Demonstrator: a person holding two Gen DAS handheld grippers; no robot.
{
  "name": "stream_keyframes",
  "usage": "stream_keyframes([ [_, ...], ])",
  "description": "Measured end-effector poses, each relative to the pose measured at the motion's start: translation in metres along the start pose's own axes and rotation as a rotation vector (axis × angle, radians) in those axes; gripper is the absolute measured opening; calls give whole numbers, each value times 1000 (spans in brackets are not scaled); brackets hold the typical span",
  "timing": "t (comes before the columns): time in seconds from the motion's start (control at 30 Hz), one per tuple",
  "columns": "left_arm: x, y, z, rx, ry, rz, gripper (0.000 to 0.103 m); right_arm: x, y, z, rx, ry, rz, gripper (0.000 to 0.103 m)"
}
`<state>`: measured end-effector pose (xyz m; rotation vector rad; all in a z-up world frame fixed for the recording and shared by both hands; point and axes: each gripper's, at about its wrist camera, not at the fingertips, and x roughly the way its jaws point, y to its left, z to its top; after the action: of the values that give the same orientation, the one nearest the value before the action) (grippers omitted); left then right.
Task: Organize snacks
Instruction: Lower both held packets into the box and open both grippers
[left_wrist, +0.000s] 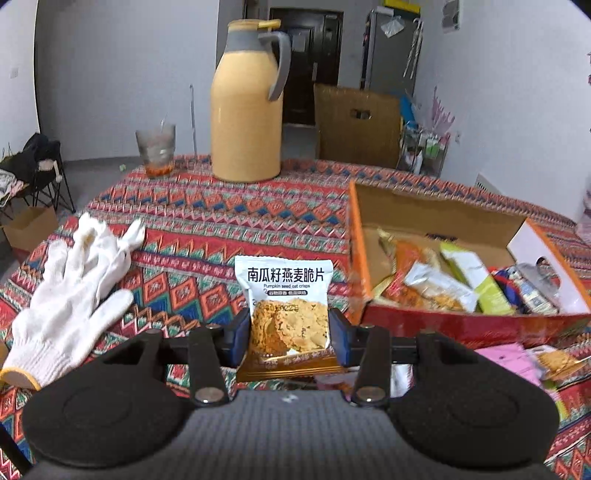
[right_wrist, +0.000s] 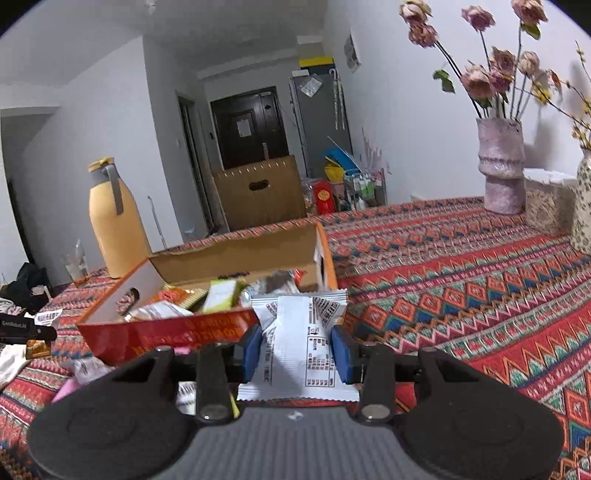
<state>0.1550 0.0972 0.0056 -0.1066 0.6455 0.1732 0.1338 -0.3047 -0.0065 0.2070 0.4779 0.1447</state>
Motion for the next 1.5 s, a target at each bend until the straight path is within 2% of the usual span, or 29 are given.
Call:
stream_keyframes([
  [0.5,-12,-59,23,30,-60,-113,45,31,32,38,-60,-43,55,40],
  [0.9,7,-96,41,10,-77,-137,45,71,48,62,-90,-46,75,40],
  [1.0,16,-105,44,9,-78,-140,45,84,50,64,-93,-43,76,40],
  [1.2,36,-115,36,28,-113,-98,45,104,43,55,-69,-55,73,40],
  [1.33,53,-115,31,43,-79,-102,45,116,40,45,-83,-24,76,40],
  [1.5,57,-114,26,48,-79,-117,46,121,42,41,-97,4,78,41],
])
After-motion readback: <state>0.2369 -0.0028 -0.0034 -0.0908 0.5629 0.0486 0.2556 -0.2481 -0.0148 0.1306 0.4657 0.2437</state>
